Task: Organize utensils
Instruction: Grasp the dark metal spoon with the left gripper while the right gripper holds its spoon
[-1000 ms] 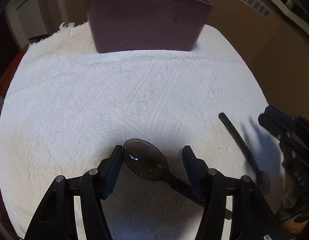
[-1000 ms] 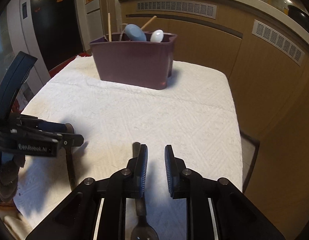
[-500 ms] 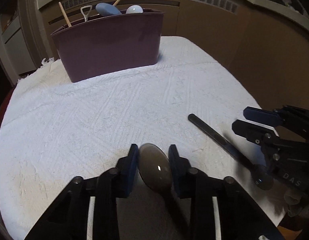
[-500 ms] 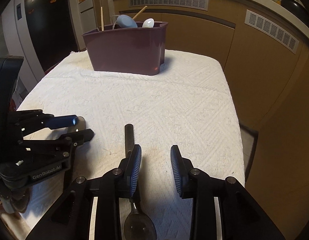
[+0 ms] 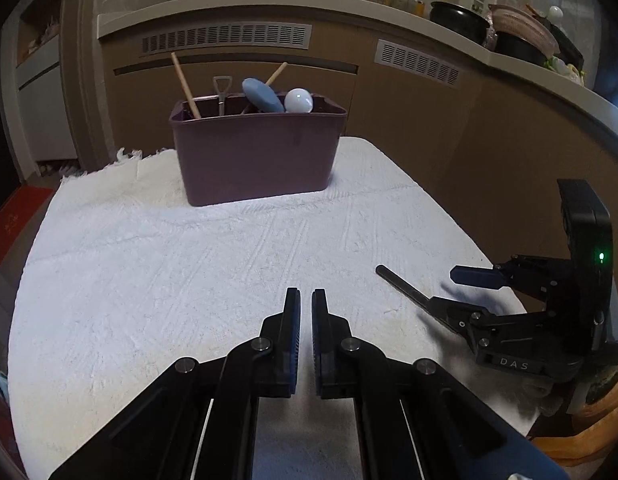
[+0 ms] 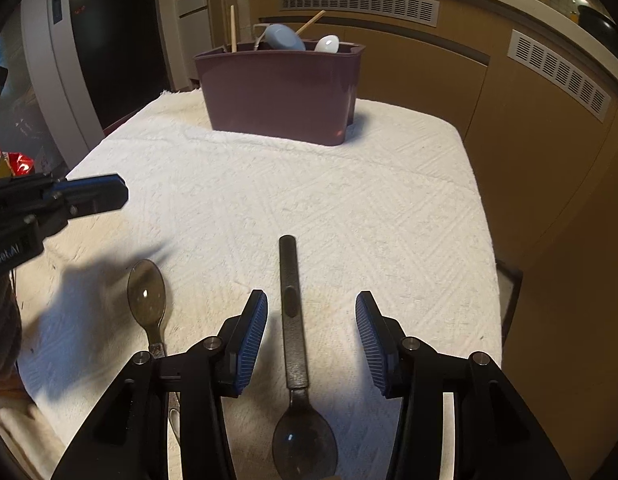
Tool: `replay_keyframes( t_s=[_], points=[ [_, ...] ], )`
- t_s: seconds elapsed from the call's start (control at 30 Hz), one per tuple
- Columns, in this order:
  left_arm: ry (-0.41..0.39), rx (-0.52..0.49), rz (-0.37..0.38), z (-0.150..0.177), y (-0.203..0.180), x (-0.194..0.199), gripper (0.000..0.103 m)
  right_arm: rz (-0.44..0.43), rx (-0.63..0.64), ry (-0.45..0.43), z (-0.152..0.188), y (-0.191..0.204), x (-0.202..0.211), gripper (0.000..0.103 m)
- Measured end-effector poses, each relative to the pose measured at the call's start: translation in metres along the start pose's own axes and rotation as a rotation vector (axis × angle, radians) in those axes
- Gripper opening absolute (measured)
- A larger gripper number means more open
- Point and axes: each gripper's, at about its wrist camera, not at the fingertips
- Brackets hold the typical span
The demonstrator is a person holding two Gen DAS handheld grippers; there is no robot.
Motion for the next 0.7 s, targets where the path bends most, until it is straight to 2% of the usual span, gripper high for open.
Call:
replay_keyframes(
  t_s=[0.03,0.1,0.13,0.17,0.2,0.27,0.33,0.47,0.6,0.7],
  points=[
    [0.059,0.059,0.014,-0.001,0.009,-0.001,0.004,0.002,0.006,0.003,0.000,0.001,0.001,0.047],
    [0.209,0.142,0.094,0.005,0.021,-0.013,0.009,0.008,0.014,0.003,0.001,0.002,0.004,0.047],
    [0.264,0.175,0.121,0.010,0.022,-0.015,0.024,0.012,0.016,-0.003,0.001,0.002,0.007,0.047],
    [0.316,0.206,0.142,0.017,0.021,-0.018,0.043,0.020,0.013,-0.011,0.001,0.001,0.010,0.047],
    [0.359,0.221,0.159,0.024,0.018,-0.021,0.050,0.027,0.004,-0.018,0.001,0.000,0.013,0.048],
    [0.416,0.235,0.200,0.033,0.008,-0.028,0.054,0.038,-0.032,-0.030,0.002,-0.005,0.017,0.049],
    [0.415,0.233,0.184,0.033,0.002,-0.034,0.058,0.048,-0.069,-0.038,0.005,-0.011,0.020,0.050],
    [0.390,0.222,0.089,0.025,-0.008,-0.053,0.062,0.080,-0.092,-0.047,0.016,-0.017,0.025,0.050],
    [0.343,0.162,0.014,0.017,-0.029,-0.065,0.063,0.108,-0.108,-0.056,0.025,-0.020,0.029,0.050],
    [0.303,0.077,-0.055,0.015,-0.048,-0.074,0.068,0.126,-0.093,-0.066,0.030,-0.018,0.035,0.050]
  ],
)
Point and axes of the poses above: each gripper's, at about its wrist camera, not at the fingertips, and x roughly against the way its jaws point, y to its left, z to its underside, and after that the axes turned 4 degrees about -y, right-handed
